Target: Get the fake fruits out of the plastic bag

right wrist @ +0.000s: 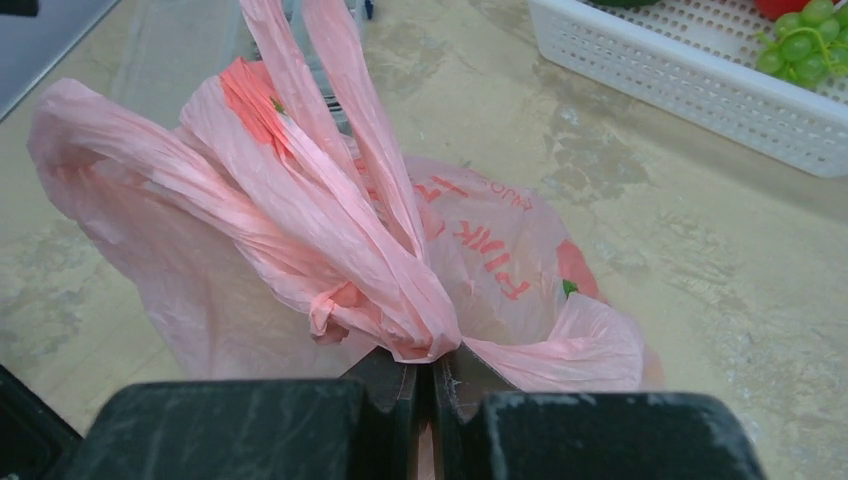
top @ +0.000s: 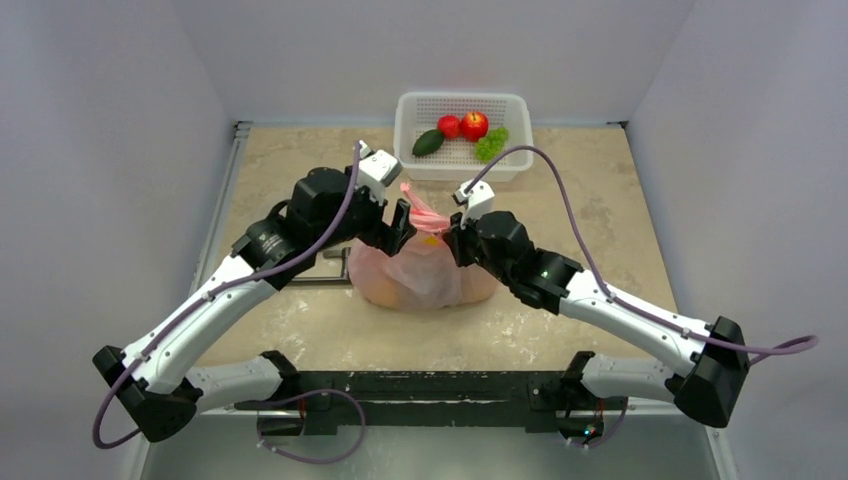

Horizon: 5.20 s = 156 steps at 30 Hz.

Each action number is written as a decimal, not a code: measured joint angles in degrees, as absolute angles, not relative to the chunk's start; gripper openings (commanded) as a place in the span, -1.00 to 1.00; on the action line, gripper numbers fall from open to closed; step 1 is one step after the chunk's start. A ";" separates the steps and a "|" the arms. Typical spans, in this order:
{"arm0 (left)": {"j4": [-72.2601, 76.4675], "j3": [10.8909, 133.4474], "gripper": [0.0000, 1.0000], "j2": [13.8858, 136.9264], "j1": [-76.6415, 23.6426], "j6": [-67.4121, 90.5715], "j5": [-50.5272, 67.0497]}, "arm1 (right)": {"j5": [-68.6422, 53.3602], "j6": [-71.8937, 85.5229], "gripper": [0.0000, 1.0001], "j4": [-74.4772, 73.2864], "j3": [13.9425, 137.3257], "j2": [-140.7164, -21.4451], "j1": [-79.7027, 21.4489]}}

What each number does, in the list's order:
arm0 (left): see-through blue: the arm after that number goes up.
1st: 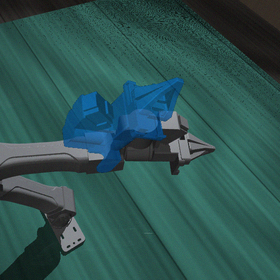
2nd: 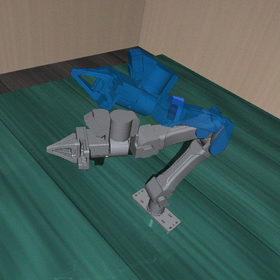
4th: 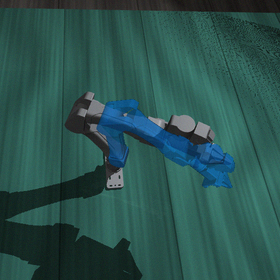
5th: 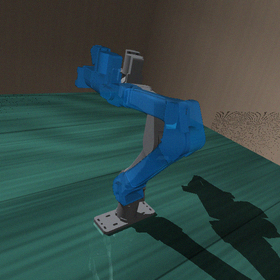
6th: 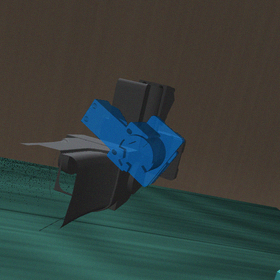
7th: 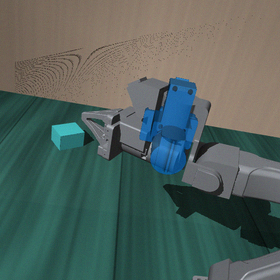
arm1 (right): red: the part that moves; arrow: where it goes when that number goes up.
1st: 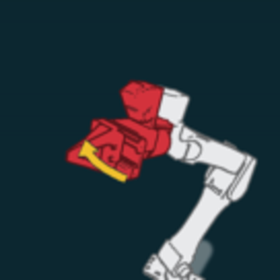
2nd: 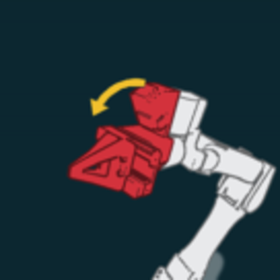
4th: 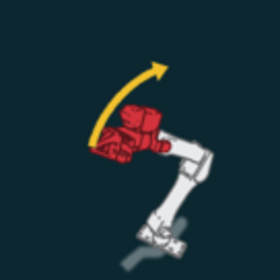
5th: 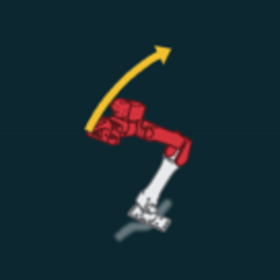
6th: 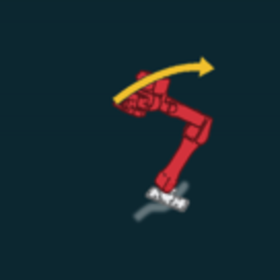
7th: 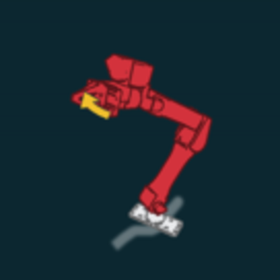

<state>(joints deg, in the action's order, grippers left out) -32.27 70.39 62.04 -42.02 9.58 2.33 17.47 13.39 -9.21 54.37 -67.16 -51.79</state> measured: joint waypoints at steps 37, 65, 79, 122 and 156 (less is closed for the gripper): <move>-28.16 57.84 -1.00 42.46 -38.94 33.98 -13.41 | 2.79 25.28 -1.00 -12.51 76.23 -79.40 -36.97; -33.58 71.44 1.00 52.58 -40.42 29.91 7.97 | 7.86 17.98 0.98 -29.08 70.63 -70.39 -35.70; -45.06 85.10 0.95 70.37 -56.47 6.98 1.26 | -8.14 9.26 0.98 -16.29 68.90 -73.06 -35.62; -42.87 83.29 -1.00 76.05 -45.74 0.91 6.04 | -22.57 20.64 -1.00 0.34 73.80 -82.63 -35.14; -17.23 54.13 -1.00 46.30 -45.39 32.25 3.33 | -19.22 27.40 0.98 -29.34 105.49 -106.28 -22.11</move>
